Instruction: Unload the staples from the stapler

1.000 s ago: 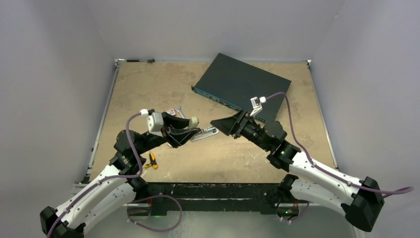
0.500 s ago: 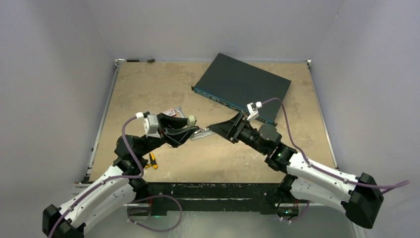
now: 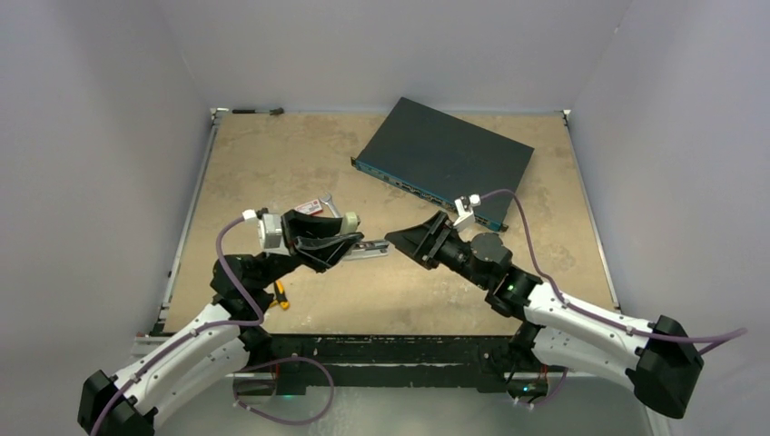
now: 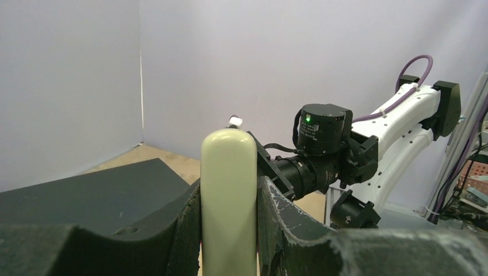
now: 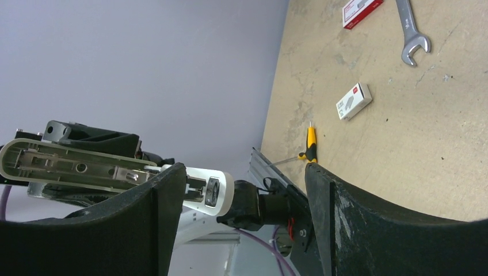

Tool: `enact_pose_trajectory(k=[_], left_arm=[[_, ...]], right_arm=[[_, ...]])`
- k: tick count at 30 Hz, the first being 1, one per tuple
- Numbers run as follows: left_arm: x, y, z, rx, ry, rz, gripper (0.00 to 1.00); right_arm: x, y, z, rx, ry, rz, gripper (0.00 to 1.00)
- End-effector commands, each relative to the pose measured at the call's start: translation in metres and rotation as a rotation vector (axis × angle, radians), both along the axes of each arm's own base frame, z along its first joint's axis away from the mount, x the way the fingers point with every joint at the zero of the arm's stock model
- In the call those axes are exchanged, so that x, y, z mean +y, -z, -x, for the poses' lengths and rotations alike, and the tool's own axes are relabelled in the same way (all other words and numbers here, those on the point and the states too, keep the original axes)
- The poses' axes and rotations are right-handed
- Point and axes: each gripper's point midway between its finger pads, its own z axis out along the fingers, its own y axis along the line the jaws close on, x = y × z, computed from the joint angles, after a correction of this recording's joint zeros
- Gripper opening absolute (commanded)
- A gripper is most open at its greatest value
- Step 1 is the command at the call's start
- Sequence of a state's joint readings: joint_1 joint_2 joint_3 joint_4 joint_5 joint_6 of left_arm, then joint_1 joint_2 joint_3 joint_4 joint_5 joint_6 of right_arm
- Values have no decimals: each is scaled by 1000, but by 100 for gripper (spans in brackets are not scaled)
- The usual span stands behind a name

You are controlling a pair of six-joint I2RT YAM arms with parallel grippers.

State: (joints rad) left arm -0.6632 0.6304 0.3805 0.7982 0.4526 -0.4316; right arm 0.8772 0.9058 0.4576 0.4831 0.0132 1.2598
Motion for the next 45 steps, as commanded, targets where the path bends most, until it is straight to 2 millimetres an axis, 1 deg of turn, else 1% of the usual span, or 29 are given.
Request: enact_pose_trajectory(k=[1,5,8,16,22,35,38,40,42,43,45], left_arm=[[12,-40,20,-95,45,163,0],[17,-43,20,-97,40,211,0],[24,-48,22,-116,30,272,0],[31,-50,23,-110,42,363,0],[36,-51,20,-111,23,396,0],[37,-53,20,-111,36,435,0],[36,-53,20,-113,41,429,0],[35,-52,22,-118,45,421,0],[35,-51,24,-124,47,411,0],[34,-51,25,-128,51,404,0],[31,-50,27,-135,58,375,0]], right_arm=[[1,14,-3,31,16,12,77],[5,16,-1,33,3,9,77],[10,18,2,36,-8,15,76],[23,26,10,50,-36,31,76],[32,31,18,60,-56,38,76],[56,44,34,80,-92,78,76],[54,44,33,76,-80,87,76],[47,42,30,65,-50,108,76],[36,38,25,43,-8,146,76],[28,41,24,48,14,181,76],[15,39,22,34,53,221,77]])
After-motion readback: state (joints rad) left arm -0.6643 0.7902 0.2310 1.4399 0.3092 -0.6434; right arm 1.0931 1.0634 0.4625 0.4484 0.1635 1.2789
